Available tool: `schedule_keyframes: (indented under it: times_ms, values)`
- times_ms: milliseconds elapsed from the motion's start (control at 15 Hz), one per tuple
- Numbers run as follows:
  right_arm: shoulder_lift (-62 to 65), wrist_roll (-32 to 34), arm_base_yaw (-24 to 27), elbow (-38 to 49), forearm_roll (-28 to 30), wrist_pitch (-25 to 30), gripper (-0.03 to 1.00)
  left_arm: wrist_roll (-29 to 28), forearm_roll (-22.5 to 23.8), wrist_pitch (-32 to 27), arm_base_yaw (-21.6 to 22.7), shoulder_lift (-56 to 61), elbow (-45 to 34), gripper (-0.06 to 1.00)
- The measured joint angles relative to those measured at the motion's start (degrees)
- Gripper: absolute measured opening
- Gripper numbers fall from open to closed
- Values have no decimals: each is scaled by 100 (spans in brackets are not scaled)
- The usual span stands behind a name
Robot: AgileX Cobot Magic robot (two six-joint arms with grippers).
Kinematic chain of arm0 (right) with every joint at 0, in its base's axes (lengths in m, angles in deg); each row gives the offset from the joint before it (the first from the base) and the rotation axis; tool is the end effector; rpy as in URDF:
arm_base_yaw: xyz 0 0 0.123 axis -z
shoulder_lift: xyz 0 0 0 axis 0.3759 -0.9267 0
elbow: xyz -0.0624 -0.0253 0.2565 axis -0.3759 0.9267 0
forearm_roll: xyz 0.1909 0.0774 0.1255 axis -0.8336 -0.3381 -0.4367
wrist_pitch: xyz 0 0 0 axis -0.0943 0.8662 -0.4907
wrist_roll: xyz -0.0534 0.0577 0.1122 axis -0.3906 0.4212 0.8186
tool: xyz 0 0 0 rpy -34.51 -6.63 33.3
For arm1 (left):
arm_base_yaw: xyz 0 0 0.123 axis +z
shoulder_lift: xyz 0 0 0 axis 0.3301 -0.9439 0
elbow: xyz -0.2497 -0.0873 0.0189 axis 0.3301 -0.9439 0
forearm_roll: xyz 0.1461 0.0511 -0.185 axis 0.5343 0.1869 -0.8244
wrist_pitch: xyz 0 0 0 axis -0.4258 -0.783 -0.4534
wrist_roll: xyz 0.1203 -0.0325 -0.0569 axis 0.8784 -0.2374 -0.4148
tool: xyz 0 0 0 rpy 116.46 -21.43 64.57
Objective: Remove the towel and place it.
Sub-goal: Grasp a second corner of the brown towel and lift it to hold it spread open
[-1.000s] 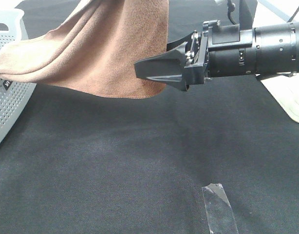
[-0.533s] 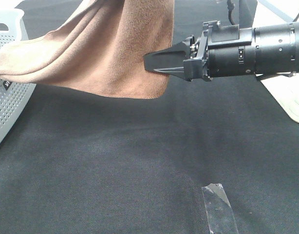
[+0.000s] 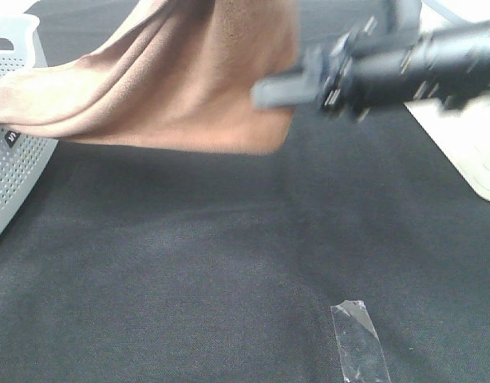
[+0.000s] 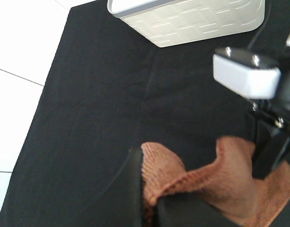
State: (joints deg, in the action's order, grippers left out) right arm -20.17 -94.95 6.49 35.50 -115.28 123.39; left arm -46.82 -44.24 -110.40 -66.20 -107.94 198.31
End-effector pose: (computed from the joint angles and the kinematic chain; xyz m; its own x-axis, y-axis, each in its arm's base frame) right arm 0.2879 0.1773 0.2272 -0.6309 -0.1214 -0.7663 -0.6766 0.5693 0.4669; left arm 0.2837 -0.2739 0.4462 0.1084 0.8148 -0.5695 0.7449 0.3128 0.5893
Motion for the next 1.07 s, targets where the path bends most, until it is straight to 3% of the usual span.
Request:
schedule_keyframes:
  times_ms: [133, 267, 467, 667, 800, 1067]
  values:
    - [212, 1707, 172, -928, 1518, 74, 0, 258, 195, 0, 0, 0, 0, 0]
    - [241, 3289, 195, -2045, 3340, 533, 0, 493, 384, 23, 0, 0, 0, 0]
    - [57, 4561, 195, -3971, 5202, 1478, 0, 607, 647, 561, 149, 0, 0, 0]
    - [-418, 4985, 195, -5758, 6222, 1994, 0, 728, 630, 911, 625, -40, 11, 0]
    - [-854, 5053, 195, -6761, 6646, 2023, 0, 900, 630, 1186, 945, -138, 34, 0]
    - [-1501, 5036, 195, -8147, 6875, 1925, 0, 1318, 636, 2424, 1473, -321, 34, 0]
